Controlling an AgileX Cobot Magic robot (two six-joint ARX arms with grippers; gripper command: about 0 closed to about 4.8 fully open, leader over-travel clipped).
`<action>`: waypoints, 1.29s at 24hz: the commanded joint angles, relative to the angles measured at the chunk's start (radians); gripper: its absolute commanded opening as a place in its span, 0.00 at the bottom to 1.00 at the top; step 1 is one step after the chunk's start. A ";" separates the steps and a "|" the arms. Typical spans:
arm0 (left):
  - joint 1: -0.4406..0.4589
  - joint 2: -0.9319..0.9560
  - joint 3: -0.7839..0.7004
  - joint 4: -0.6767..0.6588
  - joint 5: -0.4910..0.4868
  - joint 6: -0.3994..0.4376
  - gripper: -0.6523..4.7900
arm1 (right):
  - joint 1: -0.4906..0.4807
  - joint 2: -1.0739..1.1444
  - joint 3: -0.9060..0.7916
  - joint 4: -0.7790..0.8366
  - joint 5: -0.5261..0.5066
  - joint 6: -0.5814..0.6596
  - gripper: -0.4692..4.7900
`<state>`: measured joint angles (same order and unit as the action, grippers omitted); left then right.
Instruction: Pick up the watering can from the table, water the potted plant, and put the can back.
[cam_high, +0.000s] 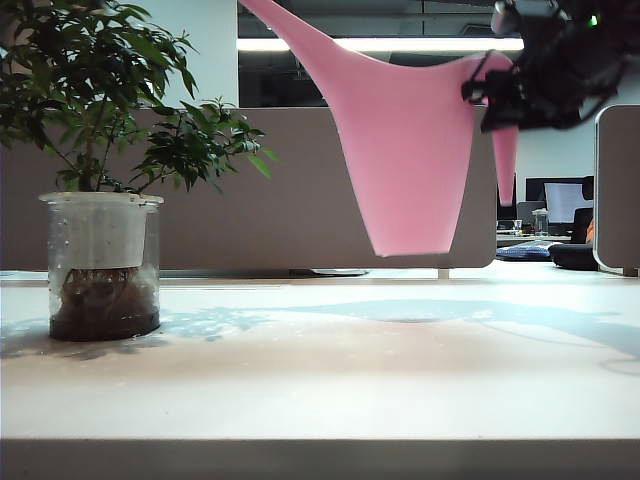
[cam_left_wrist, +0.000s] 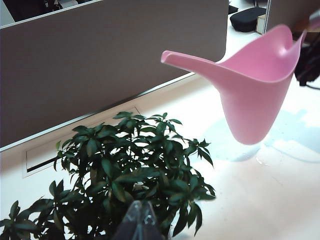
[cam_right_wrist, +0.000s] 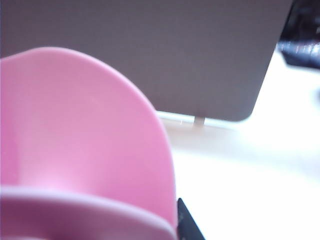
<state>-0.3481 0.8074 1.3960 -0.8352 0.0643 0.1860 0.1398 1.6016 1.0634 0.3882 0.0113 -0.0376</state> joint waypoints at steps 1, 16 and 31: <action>-0.001 -0.002 0.003 0.002 0.003 -0.003 0.11 | 0.000 -0.010 -0.048 0.107 0.047 0.089 0.37; -0.001 -0.002 0.003 0.002 0.002 -0.021 0.11 | 0.002 -0.077 -0.226 0.151 0.130 0.094 0.36; -0.001 -0.004 0.003 0.001 0.002 -0.029 0.11 | 0.002 -0.144 -0.281 0.118 0.122 0.089 0.36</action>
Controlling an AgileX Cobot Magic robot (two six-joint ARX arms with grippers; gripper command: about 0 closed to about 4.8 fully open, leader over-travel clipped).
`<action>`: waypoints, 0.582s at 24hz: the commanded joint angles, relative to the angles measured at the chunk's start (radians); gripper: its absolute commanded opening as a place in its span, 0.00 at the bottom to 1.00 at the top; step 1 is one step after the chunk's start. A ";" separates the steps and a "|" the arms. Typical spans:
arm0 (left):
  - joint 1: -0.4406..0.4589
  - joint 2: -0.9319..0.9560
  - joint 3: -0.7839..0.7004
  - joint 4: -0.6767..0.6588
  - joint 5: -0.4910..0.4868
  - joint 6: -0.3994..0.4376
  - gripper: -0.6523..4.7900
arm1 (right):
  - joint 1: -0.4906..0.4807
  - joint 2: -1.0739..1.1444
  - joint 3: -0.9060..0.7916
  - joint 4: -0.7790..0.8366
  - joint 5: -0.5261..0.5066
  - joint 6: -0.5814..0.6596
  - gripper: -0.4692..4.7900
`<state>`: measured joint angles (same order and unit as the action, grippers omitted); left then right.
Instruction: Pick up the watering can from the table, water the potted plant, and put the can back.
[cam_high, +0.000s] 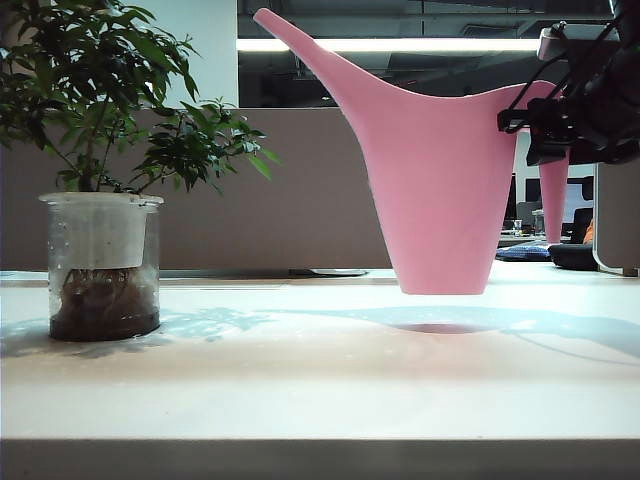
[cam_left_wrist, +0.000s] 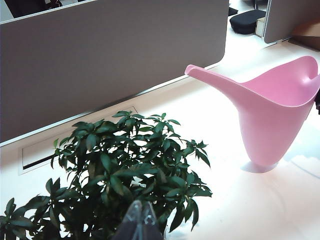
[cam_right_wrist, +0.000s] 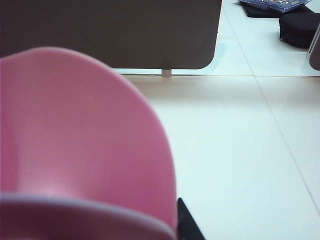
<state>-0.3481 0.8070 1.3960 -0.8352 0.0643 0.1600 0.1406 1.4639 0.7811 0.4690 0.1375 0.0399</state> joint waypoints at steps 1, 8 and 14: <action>-0.001 -0.007 0.003 0.001 0.002 -0.003 0.11 | 0.000 -0.006 -0.008 0.038 -0.002 0.011 0.36; -0.001 -0.010 0.003 -0.004 0.002 -0.003 0.11 | 0.000 0.038 -0.085 0.143 0.000 -0.023 0.36; -0.001 -0.013 0.003 -0.024 0.002 -0.003 0.11 | 0.001 0.051 -0.086 0.109 -0.009 -0.023 0.54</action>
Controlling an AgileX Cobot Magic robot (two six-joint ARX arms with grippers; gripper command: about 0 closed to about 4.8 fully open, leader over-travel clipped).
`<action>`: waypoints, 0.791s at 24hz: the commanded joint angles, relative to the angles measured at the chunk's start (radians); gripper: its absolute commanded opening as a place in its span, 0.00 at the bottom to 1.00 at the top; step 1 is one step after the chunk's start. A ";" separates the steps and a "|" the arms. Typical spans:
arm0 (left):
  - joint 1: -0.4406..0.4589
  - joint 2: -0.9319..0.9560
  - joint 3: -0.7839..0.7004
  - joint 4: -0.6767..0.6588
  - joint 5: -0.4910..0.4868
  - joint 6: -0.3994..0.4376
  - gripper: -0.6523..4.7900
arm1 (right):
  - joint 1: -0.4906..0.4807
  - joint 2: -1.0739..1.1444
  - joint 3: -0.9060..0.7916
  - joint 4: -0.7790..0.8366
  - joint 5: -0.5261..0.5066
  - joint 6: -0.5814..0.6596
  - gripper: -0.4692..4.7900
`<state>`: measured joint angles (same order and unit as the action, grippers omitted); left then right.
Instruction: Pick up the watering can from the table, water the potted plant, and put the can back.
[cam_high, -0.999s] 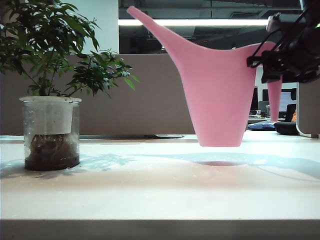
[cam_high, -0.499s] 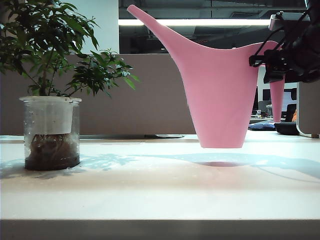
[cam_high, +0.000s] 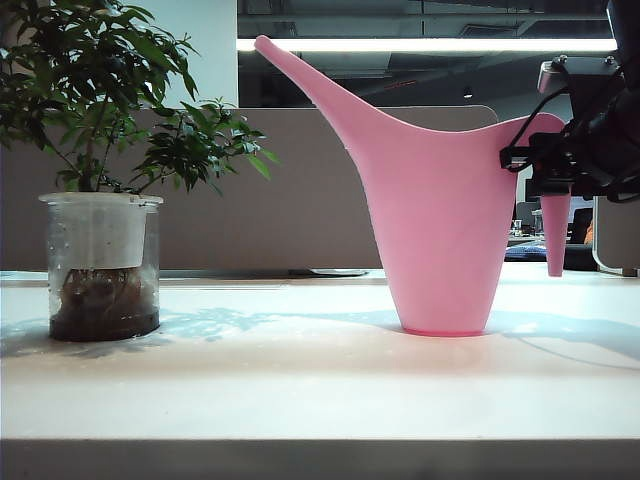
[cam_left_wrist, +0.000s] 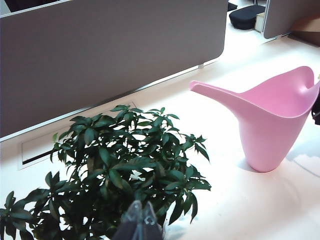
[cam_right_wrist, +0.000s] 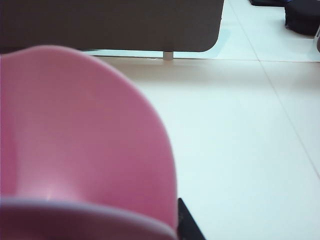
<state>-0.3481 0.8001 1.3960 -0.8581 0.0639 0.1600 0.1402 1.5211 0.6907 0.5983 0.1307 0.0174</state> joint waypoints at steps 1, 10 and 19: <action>-0.001 -0.007 0.003 -0.001 0.002 -0.003 0.11 | 0.001 -0.007 0.004 -0.027 -0.002 0.000 0.54; -0.001 -0.014 0.003 -0.002 0.002 -0.003 0.11 | 0.001 -0.100 0.004 -0.182 -0.002 0.000 0.55; -0.001 -0.014 0.003 -0.001 0.002 -0.003 0.11 | 0.002 -0.144 0.004 -0.307 -0.002 0.001 0.67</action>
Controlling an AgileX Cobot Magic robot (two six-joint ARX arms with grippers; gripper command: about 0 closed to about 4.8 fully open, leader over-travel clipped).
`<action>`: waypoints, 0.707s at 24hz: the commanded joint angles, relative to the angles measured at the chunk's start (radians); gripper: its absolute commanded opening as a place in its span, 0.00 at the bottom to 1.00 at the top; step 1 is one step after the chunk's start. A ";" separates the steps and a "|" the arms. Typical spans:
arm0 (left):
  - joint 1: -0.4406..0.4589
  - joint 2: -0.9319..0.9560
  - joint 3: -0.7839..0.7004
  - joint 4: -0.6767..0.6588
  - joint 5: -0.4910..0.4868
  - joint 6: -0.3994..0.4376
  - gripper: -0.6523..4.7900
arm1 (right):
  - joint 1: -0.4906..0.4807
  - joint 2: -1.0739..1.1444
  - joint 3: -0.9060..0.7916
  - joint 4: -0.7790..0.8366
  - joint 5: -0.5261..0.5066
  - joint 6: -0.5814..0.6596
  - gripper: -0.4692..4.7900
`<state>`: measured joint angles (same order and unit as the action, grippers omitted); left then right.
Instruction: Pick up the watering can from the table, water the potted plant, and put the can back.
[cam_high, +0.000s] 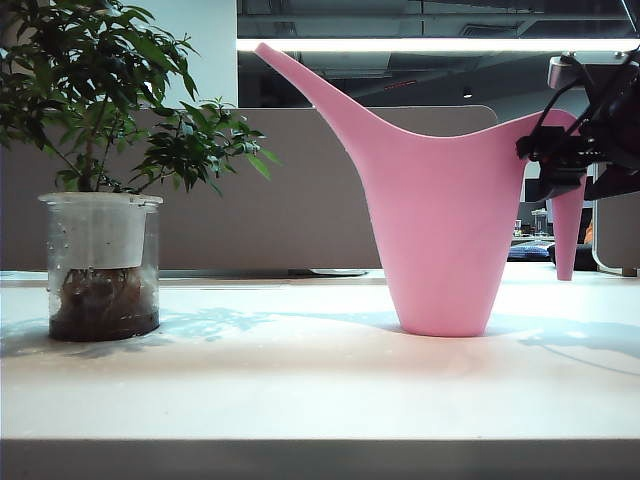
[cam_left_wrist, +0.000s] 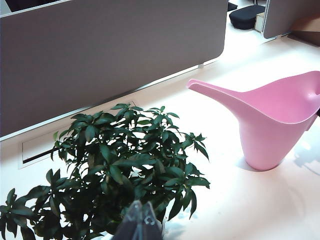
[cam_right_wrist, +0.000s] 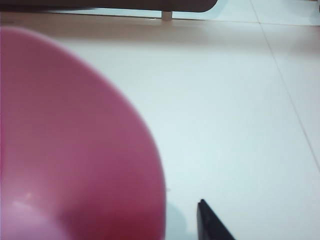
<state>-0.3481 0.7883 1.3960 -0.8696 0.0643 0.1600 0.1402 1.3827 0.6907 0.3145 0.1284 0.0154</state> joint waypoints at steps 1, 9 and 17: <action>-0.001 -0.002 0.003 0.011 0.002 -0.003 0.11 | 0.001 -0.005 0.004 -0.035 0.000 0.003 0.67; -0.001 -0.003 0.003 0.011 0.003 -0.003 0.11 | 0.001 -0.137 0.004 -0.183 0.000 0.003 0.67; -0.028 -0.016 -0.018 0.035 -0.013 -0.032 0.11 | 0.002 -0.464 0.004 -0.525 -0.039 0.065 0.59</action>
<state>-0.3634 0.7845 1.3926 -0.8654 0.0597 0.1291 0.1417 0.9718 0.6903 -0.1864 0.0959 0.0731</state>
